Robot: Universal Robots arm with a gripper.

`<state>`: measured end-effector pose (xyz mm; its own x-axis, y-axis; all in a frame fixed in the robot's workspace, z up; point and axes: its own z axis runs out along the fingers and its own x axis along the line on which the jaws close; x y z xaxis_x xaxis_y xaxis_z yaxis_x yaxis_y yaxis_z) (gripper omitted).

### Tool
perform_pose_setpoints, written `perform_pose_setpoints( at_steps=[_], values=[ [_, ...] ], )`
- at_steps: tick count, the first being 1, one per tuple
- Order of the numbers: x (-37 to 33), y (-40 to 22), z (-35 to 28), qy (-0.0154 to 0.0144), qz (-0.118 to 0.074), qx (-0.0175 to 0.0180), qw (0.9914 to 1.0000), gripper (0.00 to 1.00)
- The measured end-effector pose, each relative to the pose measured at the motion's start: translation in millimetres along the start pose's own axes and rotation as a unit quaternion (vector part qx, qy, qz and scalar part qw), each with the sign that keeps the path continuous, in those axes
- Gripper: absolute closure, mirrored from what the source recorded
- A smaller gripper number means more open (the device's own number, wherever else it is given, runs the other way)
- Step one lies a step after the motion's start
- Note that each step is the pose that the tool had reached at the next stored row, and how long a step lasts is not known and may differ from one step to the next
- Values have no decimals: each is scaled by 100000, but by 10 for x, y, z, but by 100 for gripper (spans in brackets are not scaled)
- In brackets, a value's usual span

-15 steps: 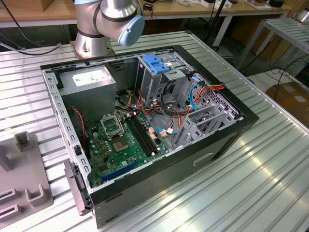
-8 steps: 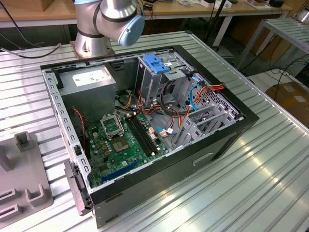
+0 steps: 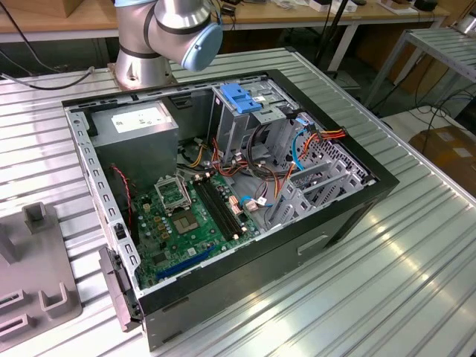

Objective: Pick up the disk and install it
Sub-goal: 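Pick up the disk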

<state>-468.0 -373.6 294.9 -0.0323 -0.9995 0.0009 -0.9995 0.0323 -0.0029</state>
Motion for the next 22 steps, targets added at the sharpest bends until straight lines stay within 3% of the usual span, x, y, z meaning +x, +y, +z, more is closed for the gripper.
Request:
perform_pose_setpoints(
  at_steps=[14,16,17,22],
  values=[
    [-24,15,4,9,1799,-11,99984,53],
    [-24,15,5,13,1799,-11,99984,54],
    [-24,15,6,7,1799,-7,99984,62],
    [-24,15,6,8,1798,-9,99984,62]
  ],
)
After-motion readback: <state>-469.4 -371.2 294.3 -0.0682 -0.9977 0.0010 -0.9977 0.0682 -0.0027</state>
